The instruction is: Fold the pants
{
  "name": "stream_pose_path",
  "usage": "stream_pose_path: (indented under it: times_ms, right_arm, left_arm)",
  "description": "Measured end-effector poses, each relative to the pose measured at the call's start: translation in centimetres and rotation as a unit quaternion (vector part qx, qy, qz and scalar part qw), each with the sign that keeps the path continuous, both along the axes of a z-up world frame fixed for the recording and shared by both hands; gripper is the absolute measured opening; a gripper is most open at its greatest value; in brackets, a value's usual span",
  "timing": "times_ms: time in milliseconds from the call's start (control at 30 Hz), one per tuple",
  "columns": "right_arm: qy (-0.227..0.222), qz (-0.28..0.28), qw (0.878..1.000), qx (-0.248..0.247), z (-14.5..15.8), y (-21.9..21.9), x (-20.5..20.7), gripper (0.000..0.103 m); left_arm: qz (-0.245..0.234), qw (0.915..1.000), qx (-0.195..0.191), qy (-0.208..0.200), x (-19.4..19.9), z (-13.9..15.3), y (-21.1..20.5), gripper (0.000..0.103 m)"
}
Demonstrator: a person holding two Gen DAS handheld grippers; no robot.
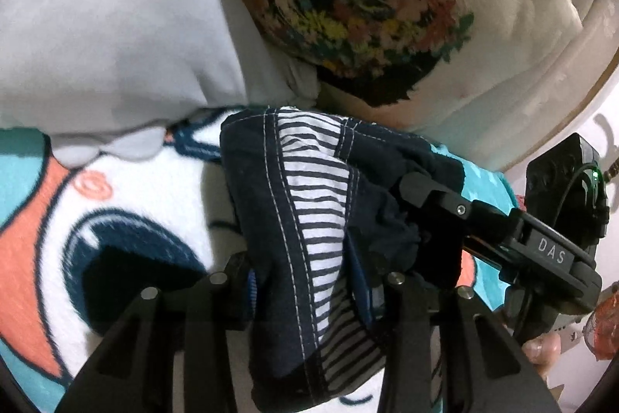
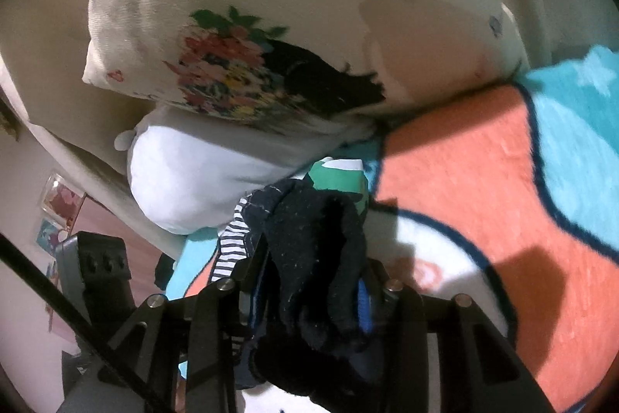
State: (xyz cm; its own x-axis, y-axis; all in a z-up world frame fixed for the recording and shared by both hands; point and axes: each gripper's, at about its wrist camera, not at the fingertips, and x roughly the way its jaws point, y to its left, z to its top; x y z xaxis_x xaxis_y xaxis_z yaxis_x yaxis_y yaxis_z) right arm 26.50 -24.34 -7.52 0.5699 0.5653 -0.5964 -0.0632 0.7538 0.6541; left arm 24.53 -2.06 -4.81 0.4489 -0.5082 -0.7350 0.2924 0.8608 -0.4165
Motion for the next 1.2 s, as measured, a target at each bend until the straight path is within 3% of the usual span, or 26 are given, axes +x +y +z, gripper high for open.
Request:
stream_pose_path:
  times_ms: [133, 200, 267, 367, 500, 600, 700, 800, 900, 1000, 1100, 1200]
  right_arm:
    - [0.017, -0.001, 1.000, -0.009, -1.2, 0.3, 1.4, 0.040]
    - [0.035, -0.009, 0.999, -0.019, -2.5, 0.3, 2.1, 0.045]
    - [0.059, -0.036, 0.997, -0.020, -4.0, -0.6, 2.3, 0.056]
    - [0.056, -0.047, 0.997, 0.010, -4.0, -1.6, 1.6, 0.062]
    - [0.017, -0.068, 0.996, -0.050, -1.5, -1.7, -0.5, 0.073]
    - [-0.003, -0.072, 0.993, -0.093, -0.3, -1.2, -2.6, 0.074]
    - [-0.015, -0.073, 0.988, -0.134, 0.2, -0.1, -4.7, 0.074]
    - [-0.026, -0.072, 0.982, -0.170, 0.4, 0.8, -7.1, 0.076]
    - [-0.035, -0.068, 0.979, -0.186, 0.4, 1.7, -9.0, 0.078]
    - [-0.043, -0.063, 0.978, -0.192, 0.6, 2.5, -10.4, 0.082]
    - [-0.045, -0.059, 0.977, -0.198, 0.7, 3.3, -11.1, 0.083]
    - [-0.043, -0.055, 0.975, -0.213, 0.6, 3.9, -11.4, 0.084]
  left_arm:
    - [0.008, 0.9993, 0.037, 0.006, 1.3, -1.1, -0.2, 0.042]
    - [0.019, 0.9980, 0.060, 0.003, 1.6, -2.0, -0.4, 0.060]
    - [0.031, 0.9970, 0.071, -0.005, 1.3, -2.0, -0.1, 0.069]
    - [0.034, 0.9971, 0.067, -0.006, 0.4, -1.3, 0.7, 0.070]
    - [0.066, 0.9903, 0.115, -0.042, -1.9, 0.2, 1.7, 0.074]
    - [0.100, 0.9798, 0.152, -0.082, -4.4, 1.2, 3.0, 0.076]
    - [0.140, 0.9659, 0.175, -0.129, -6.9, 2.5, 3.7, 0.086]
    - [0.184, 0.9453, 0.194, -0.187, -9.7, 3.9, 3.9, 0.096]
    - [0.202, 0.9312, 0.192, -0.234, -11.9, 5.4, 4.0, 0.103]
    - [0.209, 0.9196, 0.183, -0.278, -13.4, 6.3, 3.8, 0.103]
    - [0.199, 0.9210, 0.176, -0.285, -13.9, 6.5, 3.6, 0.103]
    - [0.175, 0.9381, 0.169, -0.246, -14.0, 6.3, 3.6, 0.103]
